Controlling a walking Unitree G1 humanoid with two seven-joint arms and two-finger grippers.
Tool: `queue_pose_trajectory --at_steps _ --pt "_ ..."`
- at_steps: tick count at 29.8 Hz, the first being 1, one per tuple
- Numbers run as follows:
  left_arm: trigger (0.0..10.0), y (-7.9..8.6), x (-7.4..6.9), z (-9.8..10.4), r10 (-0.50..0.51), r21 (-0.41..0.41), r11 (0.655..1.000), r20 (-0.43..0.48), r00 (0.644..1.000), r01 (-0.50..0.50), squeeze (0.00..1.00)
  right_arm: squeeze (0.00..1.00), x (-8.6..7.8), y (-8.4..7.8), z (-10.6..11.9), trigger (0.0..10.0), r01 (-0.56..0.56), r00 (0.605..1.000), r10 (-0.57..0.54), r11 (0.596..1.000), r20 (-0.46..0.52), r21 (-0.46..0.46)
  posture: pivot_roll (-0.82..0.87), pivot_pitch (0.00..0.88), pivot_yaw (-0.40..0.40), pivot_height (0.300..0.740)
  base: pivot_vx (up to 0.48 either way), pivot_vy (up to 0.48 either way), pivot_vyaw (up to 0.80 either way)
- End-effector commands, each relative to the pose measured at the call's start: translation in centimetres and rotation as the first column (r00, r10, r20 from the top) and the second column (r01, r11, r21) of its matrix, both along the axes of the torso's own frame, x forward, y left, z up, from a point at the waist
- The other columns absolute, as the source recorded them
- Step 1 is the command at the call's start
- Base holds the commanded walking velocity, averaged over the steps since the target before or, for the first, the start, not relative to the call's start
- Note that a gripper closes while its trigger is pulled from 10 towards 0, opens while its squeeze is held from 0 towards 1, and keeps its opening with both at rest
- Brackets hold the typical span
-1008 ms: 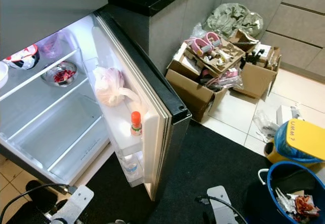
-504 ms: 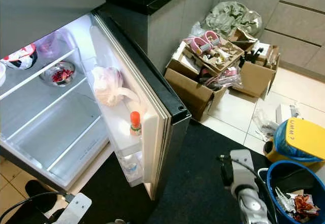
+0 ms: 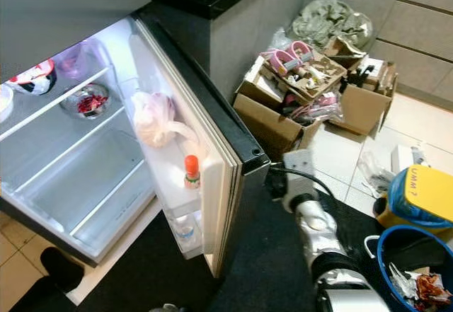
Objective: Restocking fridge
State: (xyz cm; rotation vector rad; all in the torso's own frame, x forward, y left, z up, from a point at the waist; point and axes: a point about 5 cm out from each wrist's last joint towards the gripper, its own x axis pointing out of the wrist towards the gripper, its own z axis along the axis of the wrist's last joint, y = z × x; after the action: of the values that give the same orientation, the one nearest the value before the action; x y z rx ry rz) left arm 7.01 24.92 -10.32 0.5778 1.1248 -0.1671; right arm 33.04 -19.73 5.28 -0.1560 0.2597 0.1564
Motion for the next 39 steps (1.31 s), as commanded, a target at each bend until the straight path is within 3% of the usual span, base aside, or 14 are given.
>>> queue_pose_trajectory --at_steps 1,6,12,14,16,17,18,20,23,25,29,30,33,39 --pt "10.0 0.6 -0.8 0.0 -0.012 0.020 1.000 -0.030 0.999 0.012 0.00 0.00 0.3 1.3 0.4 10.0 -0.066 0.998 0.066 0.998 0.022 -0.001 -0.02 0.127 -0.021 0.740 0.000 0.000 0.00" --pt "10.0 0.7 -0.6 0.1 -0.012 0.015 1.000 -0.023 1.000 0.013 0.00 0.00 0.7 5.2 0.8 10.0 -0.244 0.970 0.244 0.969 0.024 0.024 -0.02 0.128 -0.021 0.740 0.000 0.000 0.00" --pt "10.0 0.8 -0.7 0.1 -0.014 0.010 1.000 -0.018 1.000 0.014 0.00 0.00 0.1 11.8 2.3 10.0 -0.541 0.839 0.537 0.840 0.082 0.042 -0.02 0.133 -0.026 0.740 0.000 0.000 0.00" --pt "10.0 0.8 -0.7 0.1 -0.013 0.010 1.000 -0.018 1.000 0.013 0.00 0.00 0.0 12.7 2.6 10.0 -0.571 0.819 0.566 0.819 0.093 0.045 -0.02 0.134 -0.026 0.740 0.000 0.000 0.00" --pt "10.0 0.8 -0.8 0.1 -0.015 0.008 1.000 -0.022 1.000 0.016 0.00 0.00 -1.2 16.8 4.0 10.0 -0.701 0.711 0.686 0.711 0.155 0.065 -0.02 0.136 -0.028 0.740 0.000 0.000 0.00" --pt "10.0 0.8 -0.9 0.1 -0.016 0.008 1.000 -0.025 1.000 0.017 0.00 0.00 -2.4 19.2 5.0 10.0 -0.778 0.627 0.751 0.619 0.206 0.113 -0.01 0.137 -0.030 0.740 0.000 0.000 0.00" --pt "10.0 0.8 -0.9 0.1 -0.016 0.008 1.000 -0.025 1.000 0.017 0.00 0.00 -2.4 19.2 5.0 10.0 -0.778 0.627 0.751 0.619 0.206 0.113 -0.01 0.137 -0.030 0.740 0.000 0.000 0.00" --pt "10.0 0.8 -1.0 0.1 -0.013 0.007 1.000 -0.027 1.000 0.013 0.00 0.00 -4.7 21.8 6.8 10.0 -0.867 0.499 0.815 0.462 0.294 0.189 0.00 0.139 -0.034 0.740 0.000 0.000 0.00" --pt "10.0 0.7 -1.0 0.0 -0.009 0.008 1.000 -0.028 1.000 0.009 0.00 0.00 -5.4 22.0 7.2 10.0 -0.873 0.483 0.814 0.418 0.323 0.251 -0.01 0.141 -0.036 0.740 0.000 0.000 0.00" --pt "10.0 0.7 -1.0 0.0 -0.008 0.007 1.000 -0.028 1.000 0.008 0.00 0.00 -5.4 21.6 6.9 10.0 -0.862 0.501 0.805 0.432 0.316 0.266 -0.01 0.142 -0.037 0.740 0.000 0.000 0.00" --pt "10.0 0.4 -0.9 -0.1 -0.003 0.004 1.000 -0.025 1.000 0.003 0.00 0.00 -4.3 18.1 3.9 10.0 -0.767 0.639 0.741 0.594 0.207 0.241 -0.02 0.142 -0.041 0.740 0.000 0.000 0.00" --pt "10.0 0.3 -0.5 0.0 0.006 0.002 1.000 -0.015 1.000 -0.006 0.00 0.00 -4.1 16.5 2.7 10.0 -0.714 0.698 0.699 0.661 0.157 0.233 -0.02 0.142 -0.043 0.740 0.000 0.000 0.00" --pt "10.0 -0.1 0.4 0.0 0.004 -0.003 1.000 0.005 1.000 -0.004 0.00 0.00 -4.3 13.7 0.7 10.0 -0.619 0.781 0.621 0.755 0.066 0.217 -0.02 0.142 -0.044 0.740 0.000 0.000 0.00" --pt "10.0 -0.4 1.7 0.2 0.015 -0.012 1.000 0.036 0.999 -0.014 0.00 0.00 -5.1 10.0 -2.2 10.0 -0.478 0.865 0.495 0.861 -0.074 0.177 -0.03 0.144 -0.040 0.740 0.000 0.000 0.00"
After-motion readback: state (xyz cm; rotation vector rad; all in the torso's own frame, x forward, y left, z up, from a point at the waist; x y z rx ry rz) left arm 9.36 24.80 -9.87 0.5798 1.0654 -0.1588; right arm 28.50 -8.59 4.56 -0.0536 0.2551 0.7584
